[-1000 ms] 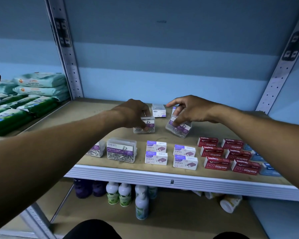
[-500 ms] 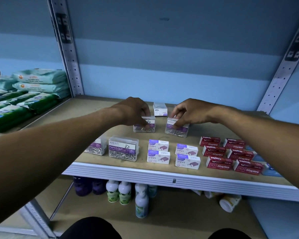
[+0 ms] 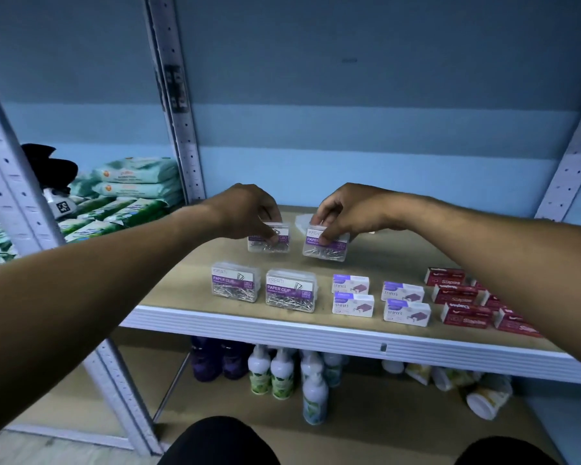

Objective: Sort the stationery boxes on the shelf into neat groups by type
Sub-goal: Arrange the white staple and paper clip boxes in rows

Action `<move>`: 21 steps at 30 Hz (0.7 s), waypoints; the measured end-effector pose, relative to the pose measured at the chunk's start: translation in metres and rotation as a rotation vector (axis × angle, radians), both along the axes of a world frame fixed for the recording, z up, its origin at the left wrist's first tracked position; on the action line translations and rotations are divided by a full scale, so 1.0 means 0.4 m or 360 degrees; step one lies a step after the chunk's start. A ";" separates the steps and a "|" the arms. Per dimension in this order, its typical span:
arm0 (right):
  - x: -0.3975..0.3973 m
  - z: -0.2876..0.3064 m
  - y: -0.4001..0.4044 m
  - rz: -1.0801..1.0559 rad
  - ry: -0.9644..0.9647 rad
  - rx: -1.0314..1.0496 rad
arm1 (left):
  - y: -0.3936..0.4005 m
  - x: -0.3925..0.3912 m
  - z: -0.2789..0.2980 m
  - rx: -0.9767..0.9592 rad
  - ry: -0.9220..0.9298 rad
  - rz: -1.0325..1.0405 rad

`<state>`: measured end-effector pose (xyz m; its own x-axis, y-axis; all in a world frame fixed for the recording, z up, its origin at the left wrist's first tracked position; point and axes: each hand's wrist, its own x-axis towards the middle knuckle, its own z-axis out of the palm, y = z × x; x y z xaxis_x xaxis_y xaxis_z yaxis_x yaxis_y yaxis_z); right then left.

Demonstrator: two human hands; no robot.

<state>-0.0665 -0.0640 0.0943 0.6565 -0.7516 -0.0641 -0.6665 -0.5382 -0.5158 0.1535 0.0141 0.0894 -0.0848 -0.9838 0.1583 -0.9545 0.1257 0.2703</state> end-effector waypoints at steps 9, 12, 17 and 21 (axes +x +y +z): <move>0.111 -0.020 0.045 0.0107 -0.0003 0.0079 | 0.039 0.074 -0.016 0.0102 -0.0075 0.0029; 0.121 -0.036 0.046 0.0114 0.0032 0.0103 | 0.040 0.085 -0.031 0.0167 -0.0146 0.0051; 0.128 -0.057 0.048 0.0109 0.0047 0.0138 | 0.037 0.097 -0.059 0.0163 -0.0170 0.0060; 0.123 -0.059 0.052 0.0117 0.0020 0.0147 | 0.035 0.095 -0.063 0.0158 -0.0130 0.0055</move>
<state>-0.0173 -0.0433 0.0707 0.7082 -0.6921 -0.1394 -0.6337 -0.5362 -0.5575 0.1916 0.0280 0.0642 -0.0591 -0.9968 0.0537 -0.9771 0.0688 0.2012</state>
